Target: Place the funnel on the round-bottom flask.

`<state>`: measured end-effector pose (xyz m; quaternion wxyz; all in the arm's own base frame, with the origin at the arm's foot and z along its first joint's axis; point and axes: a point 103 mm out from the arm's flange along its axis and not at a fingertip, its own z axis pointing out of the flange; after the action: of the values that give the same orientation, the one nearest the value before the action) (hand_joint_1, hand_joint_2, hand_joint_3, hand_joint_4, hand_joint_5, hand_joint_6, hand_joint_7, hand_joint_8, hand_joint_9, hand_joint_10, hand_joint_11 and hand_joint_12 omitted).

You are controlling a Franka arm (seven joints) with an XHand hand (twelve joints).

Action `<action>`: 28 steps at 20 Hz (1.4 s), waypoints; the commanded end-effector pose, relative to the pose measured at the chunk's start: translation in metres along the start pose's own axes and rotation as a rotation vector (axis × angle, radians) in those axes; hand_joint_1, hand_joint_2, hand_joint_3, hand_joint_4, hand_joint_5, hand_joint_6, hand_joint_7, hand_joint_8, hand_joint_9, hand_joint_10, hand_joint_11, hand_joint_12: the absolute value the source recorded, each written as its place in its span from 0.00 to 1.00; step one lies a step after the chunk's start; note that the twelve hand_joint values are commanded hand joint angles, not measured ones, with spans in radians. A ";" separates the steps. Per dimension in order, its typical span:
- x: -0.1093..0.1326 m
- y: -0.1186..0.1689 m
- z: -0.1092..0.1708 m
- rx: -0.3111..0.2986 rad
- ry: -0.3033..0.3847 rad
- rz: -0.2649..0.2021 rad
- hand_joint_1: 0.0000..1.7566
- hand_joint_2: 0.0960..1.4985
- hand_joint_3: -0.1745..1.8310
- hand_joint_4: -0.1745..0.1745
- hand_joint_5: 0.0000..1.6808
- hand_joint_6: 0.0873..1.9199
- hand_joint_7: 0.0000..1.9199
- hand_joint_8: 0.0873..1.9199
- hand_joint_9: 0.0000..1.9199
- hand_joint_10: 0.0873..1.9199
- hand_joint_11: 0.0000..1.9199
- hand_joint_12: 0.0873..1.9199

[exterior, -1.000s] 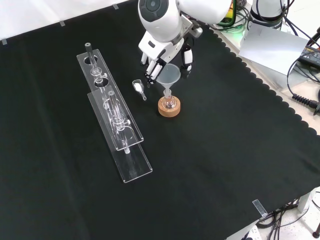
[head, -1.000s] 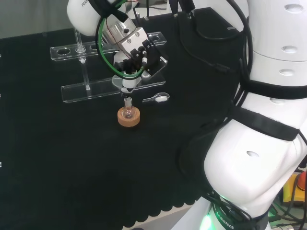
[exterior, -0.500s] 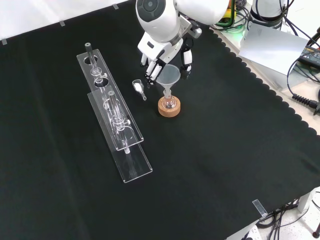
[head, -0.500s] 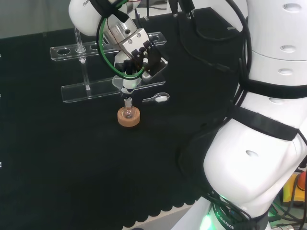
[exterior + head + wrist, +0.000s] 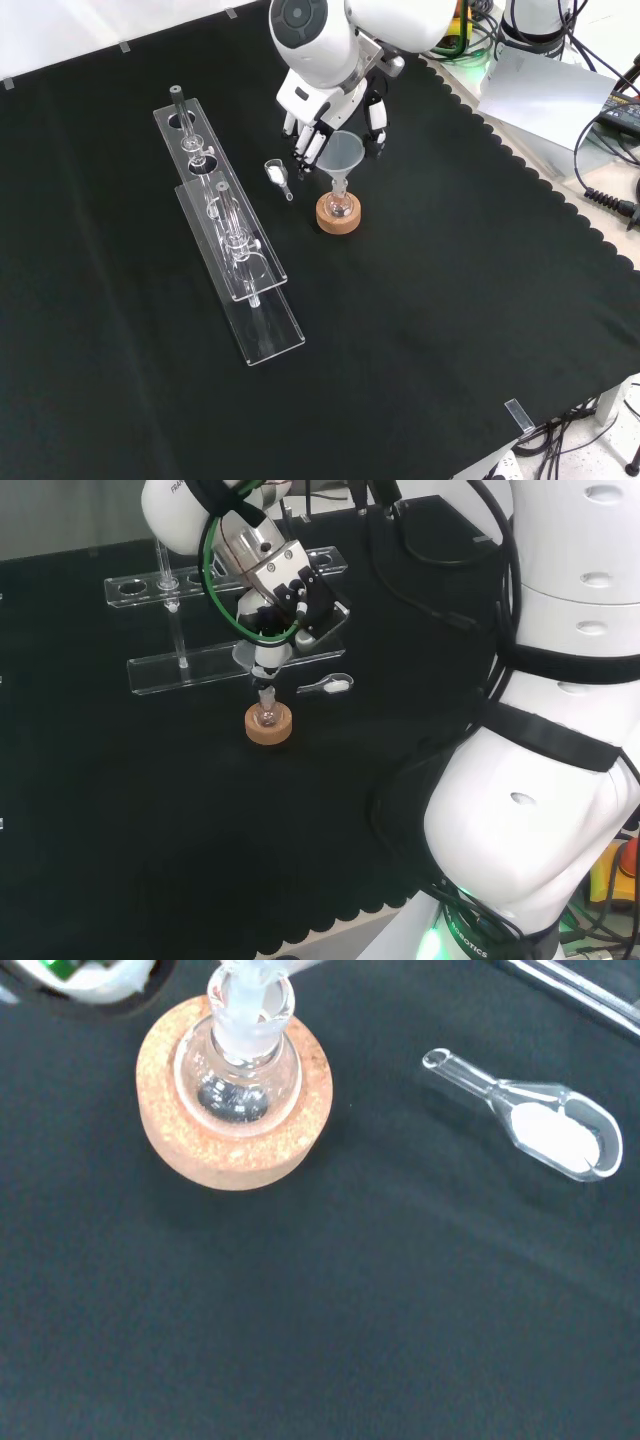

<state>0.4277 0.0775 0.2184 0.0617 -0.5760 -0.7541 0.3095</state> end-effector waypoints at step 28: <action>-0.021 -0.033 -0.016 -0.152 0.024 0.009 0.30 0.41 0.29 0.46 0.12 0.00 0.10 0.35 0.28 0.30 0.19 0.68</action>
<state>0.4199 0.0730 0.2381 0.0339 -0.5786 -0.7637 0.2845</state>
